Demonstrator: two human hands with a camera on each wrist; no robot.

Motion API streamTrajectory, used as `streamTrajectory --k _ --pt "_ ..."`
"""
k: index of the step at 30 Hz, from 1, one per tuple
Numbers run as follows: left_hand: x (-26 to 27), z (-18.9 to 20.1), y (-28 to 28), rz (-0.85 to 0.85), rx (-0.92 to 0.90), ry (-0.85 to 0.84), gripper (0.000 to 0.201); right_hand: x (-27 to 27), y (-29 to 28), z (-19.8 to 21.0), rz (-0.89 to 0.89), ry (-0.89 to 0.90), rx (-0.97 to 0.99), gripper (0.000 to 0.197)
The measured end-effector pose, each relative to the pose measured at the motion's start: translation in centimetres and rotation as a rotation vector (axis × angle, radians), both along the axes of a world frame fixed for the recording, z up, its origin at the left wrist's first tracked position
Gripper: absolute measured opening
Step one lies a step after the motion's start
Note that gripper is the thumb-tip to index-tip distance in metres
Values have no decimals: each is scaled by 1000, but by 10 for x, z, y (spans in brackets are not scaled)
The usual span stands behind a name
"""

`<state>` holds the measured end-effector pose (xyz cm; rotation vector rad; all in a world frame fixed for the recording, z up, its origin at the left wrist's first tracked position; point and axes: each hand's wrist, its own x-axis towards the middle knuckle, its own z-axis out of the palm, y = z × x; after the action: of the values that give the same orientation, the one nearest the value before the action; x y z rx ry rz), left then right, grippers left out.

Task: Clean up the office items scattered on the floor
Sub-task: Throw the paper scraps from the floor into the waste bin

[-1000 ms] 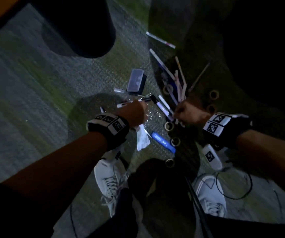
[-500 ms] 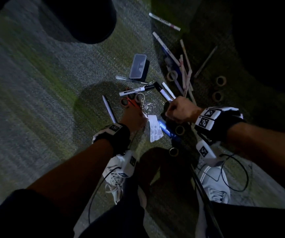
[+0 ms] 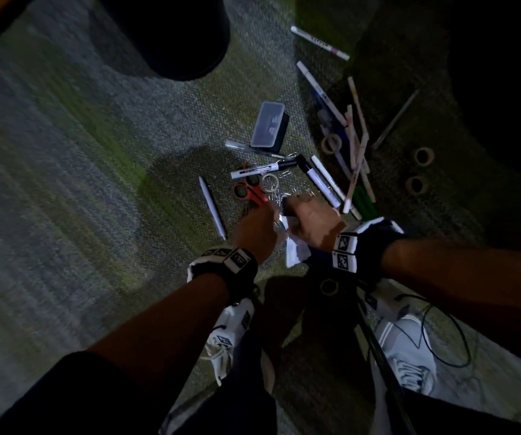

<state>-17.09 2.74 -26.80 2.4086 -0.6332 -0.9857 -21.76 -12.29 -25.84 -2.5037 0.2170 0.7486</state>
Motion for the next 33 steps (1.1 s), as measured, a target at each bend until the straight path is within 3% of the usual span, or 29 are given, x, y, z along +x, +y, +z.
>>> streamTrajectory --k 2,4,6,9,12,15,17,21,25,28,30,33 --pt "-2 -9 3 9 1 -13 32 -1 1 -6 61 -17 -5 27" --pt "1 -4 1 96 -72 90 26 3 -4 -4 4 19 59 19" --pt "12 7 -3 166 -216 219 27 13 -14 2 -165 36 148 8" --pt "35 30 -11 209 -343 325 38 36 -36 24 -517 10 382 13" --pt "64 67 -24 465 -476 389 8 67 -49 61 -802 -119 670 17" --pt "99 124 -35 544 -612 224 14 103 -56 111 -951 -213 898 8" --pt "125 164 -39 545 -644 99 16 126 -57 142 -963 -282 980 19" --pt "187 227 -30 520 -675 -284 26 171 -60 193 -912 -372 963 25" --pt "245 289 -16 413 -532 -732 25 212 -50 245 -765 -414 900 19" --pt "285 296 -5 372 -334 -835 27 235 -36 269 -653 -445 847 13" --pt "306 285 2 394 -163 -811 26 245 -27 274 -599 -446 811 12" --pt "311 275 4 352 -88 -747 45 251 -17 272 -576 -422 778 12"
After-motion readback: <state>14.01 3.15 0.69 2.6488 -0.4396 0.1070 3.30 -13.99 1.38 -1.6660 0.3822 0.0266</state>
